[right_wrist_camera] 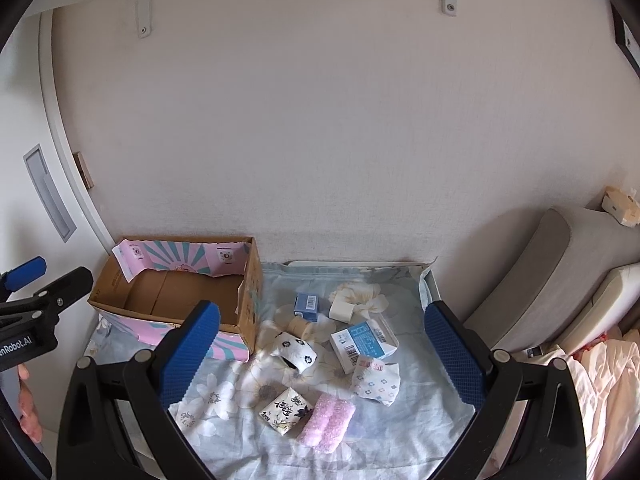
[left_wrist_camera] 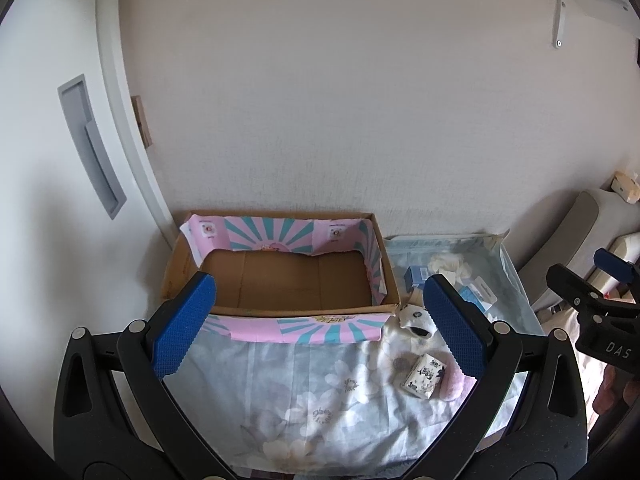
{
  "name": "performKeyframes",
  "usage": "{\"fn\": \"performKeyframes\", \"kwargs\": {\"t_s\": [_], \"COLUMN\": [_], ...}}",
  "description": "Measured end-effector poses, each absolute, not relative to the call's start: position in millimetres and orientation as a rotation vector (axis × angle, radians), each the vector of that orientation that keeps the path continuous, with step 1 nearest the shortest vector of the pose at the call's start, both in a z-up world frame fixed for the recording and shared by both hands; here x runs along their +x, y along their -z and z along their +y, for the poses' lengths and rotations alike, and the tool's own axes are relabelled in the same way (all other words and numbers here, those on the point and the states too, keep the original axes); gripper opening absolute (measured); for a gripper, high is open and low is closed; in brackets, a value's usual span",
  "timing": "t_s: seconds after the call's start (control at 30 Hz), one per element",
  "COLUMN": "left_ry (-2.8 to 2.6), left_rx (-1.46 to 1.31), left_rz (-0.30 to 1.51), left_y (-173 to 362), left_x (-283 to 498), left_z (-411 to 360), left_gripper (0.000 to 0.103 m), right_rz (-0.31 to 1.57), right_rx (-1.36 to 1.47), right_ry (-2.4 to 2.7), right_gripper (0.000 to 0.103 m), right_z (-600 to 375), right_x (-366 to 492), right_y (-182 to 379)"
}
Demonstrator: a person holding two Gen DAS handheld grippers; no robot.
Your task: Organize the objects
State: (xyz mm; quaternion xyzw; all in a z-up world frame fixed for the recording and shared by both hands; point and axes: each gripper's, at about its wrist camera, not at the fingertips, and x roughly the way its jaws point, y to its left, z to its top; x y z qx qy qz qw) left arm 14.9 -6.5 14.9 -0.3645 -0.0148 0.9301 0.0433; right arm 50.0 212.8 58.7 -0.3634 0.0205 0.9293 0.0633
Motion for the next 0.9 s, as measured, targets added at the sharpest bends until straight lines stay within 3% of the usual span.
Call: {"fn": "performKeyframes", "kwargs": {"t_s": [0.37,0.9], "left_ry": [-2.839,-2.822], "left_rx": [-1.127,-1.095], "left_rz": [-0.055,-0.057], "left_y": [-13,-23], "left_x": [15,7], "left_z": [-9,7], "left_gripper": [0.103,0.103], "right_rz": [0.131,-0.046], "right_rx": [-1.099,-1.070], "right_ry": [-2.809,-2.824], "right_gripper": [0.102,0.102], "right_z": [219,233], "right_x": [51,45], "right_y": [-59,-76]}}
